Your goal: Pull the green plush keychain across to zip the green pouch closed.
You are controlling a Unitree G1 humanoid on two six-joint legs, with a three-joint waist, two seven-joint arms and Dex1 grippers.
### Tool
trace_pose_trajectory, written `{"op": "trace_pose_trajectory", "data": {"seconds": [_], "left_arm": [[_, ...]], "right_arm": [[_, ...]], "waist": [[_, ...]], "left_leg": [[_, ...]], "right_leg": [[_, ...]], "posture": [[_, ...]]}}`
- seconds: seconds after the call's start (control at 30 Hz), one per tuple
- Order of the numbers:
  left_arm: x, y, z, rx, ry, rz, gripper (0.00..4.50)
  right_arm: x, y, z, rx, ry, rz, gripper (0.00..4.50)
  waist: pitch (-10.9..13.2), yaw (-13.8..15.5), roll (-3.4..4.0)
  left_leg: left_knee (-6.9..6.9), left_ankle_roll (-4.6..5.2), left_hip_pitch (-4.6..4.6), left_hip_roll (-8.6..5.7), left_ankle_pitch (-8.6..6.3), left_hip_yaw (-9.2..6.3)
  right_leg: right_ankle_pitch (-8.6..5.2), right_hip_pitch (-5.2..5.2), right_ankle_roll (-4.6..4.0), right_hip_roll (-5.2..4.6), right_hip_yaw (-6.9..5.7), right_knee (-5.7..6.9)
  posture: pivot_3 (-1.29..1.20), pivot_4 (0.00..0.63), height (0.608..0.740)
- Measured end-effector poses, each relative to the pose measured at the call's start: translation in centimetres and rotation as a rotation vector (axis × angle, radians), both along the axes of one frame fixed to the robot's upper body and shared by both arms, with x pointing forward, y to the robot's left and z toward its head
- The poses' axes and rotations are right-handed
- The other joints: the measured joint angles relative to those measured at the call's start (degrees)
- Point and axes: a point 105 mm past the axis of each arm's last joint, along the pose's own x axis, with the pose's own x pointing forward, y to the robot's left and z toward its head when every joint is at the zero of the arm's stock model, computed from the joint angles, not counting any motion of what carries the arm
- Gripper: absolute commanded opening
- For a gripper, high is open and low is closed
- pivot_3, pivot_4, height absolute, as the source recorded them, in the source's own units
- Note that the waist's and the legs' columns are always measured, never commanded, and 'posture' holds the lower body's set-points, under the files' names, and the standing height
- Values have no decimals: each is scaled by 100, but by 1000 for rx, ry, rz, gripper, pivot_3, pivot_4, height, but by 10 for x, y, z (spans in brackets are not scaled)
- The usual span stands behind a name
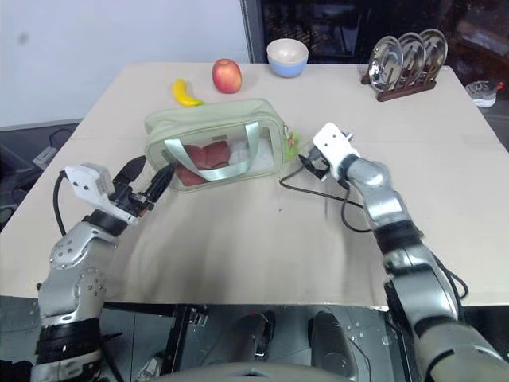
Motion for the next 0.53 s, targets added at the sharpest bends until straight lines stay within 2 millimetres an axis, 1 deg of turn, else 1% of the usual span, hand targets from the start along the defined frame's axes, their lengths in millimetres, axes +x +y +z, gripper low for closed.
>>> {"op": "trace_pose_trajectory", "data": {"seconds": [0.07, 0.13, 0.2, 0.23, 0.3, 0.43, 0.53], "left_arm": [[-12, -1, -7, 8, 38, -27, 3220], [-31, -6, -11, 9, 69, -80, 3220], [-45, -6, -14, 18, 95, -103, 3220], [-55, -5, -18, 24, 124, -115, 3220], [-72, -4, -24, 29, 171, -135, 3220], [-100, 4, -40, 46, 284, -151, 3220], [-109, 7, -42, 62, 308, -156, 3220]], "right_arm": [[-21, -8, -3, 31, 55, 47, 4500], [-46, -16, -10, 23, 112, 100, 4500], [-57, -23, -14, 30, 151, 110, 4500], [-63, -27, -15, 28, 170, 117, 4500], [-72, -31, -10, 21, 179, 132, 4500], [-81, -43, 2, -5, 170, 146, 4500], [-83, -46, 5, -15, 176, 161, 4500]], "waist": [[1, 11, 1], [1, 9, 1], [3, 6, 5], [7, 9, 11], [11, 18, 16], [14, 90, 18], [16, 180, 17]], "left_leg": [[-2, 8, -4, 1, -9, -2], [-3, 13, -5, 3, -18, 0], [-3, 14, -8, 5, -24, 4], [-3, 14, -6, 7, -25, 7], [-4, 16, -7, 13, -27, 11], [-4, 14, -6, 26, -30, 16], [-2, -5, -8, 38, -41, 21]], "right_leg": [[0, 4, 0, -1, -4, -19], [0, 6, 0, -3, -2, -28], [0, 5, 0, -4, 2, -31], [-1, 6, 0, -4, 3, -31], [-3, 8, -1, -4, 2, -32], [-5, 12, -2, -4, -3, -48], [-16, 17, -21, -15, -17, -64]], "posture": [[0, 150, 740], [0, 150, 740], [0, 150, 740], [0, 150, 740], [0, 150, 740], [0, 150, 740], [0, 150, 740]]}}
